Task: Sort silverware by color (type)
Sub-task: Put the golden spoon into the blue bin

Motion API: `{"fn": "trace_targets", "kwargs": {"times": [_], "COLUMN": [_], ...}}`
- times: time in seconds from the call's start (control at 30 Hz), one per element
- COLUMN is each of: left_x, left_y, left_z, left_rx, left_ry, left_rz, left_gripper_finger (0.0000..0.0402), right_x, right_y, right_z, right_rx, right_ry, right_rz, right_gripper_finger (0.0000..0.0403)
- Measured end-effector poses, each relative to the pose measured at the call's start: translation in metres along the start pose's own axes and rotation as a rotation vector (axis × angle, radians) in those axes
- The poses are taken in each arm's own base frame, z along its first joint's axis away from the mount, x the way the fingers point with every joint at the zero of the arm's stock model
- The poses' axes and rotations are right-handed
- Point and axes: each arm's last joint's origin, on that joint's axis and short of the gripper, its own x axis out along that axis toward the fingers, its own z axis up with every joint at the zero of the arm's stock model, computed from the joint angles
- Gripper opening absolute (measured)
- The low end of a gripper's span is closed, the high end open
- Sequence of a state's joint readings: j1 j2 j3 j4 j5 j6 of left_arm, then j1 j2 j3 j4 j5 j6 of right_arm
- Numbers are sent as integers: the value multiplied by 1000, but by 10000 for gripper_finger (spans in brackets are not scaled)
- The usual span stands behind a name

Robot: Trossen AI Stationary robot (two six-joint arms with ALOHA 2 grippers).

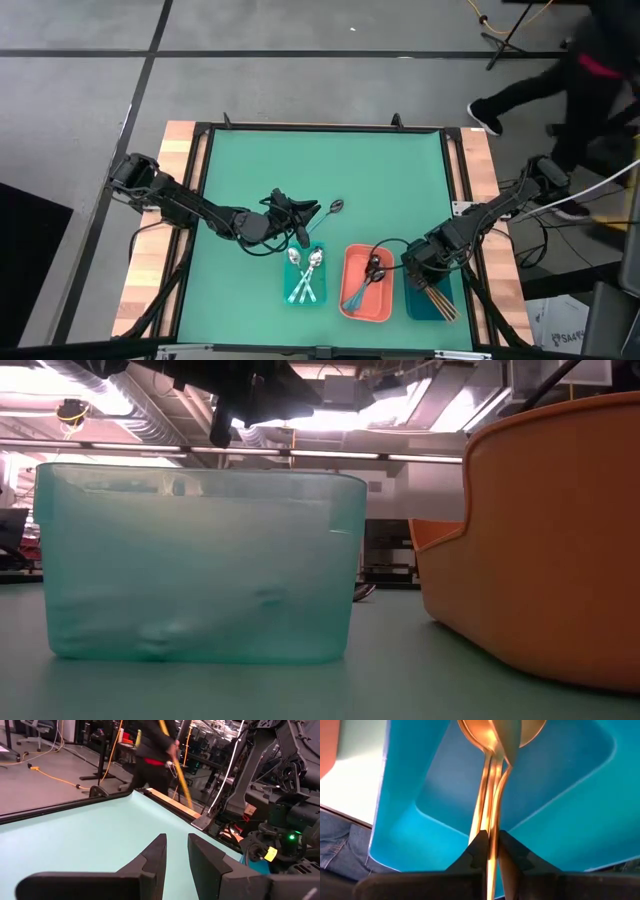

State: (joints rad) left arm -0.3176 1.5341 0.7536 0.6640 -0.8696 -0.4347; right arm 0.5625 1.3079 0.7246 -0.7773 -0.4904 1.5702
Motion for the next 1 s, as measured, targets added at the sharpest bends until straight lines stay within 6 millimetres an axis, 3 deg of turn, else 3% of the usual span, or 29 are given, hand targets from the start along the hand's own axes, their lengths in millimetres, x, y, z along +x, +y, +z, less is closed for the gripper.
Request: {"fn": "trace_targets", "kwargs": {"times": [1.0], "left_x": [0], "left_y": [0], "left_z": [0], "left_rx": [0], "left_ry": [0], "left_rz": [0], "left_gripper_finger": [73], "right_x": [0], "right_y": [-1], "right_z": [0], "right_rx": [1], "right_ry": [-2], "right_rz": [-9], "right_gripper_finger": [19]}}
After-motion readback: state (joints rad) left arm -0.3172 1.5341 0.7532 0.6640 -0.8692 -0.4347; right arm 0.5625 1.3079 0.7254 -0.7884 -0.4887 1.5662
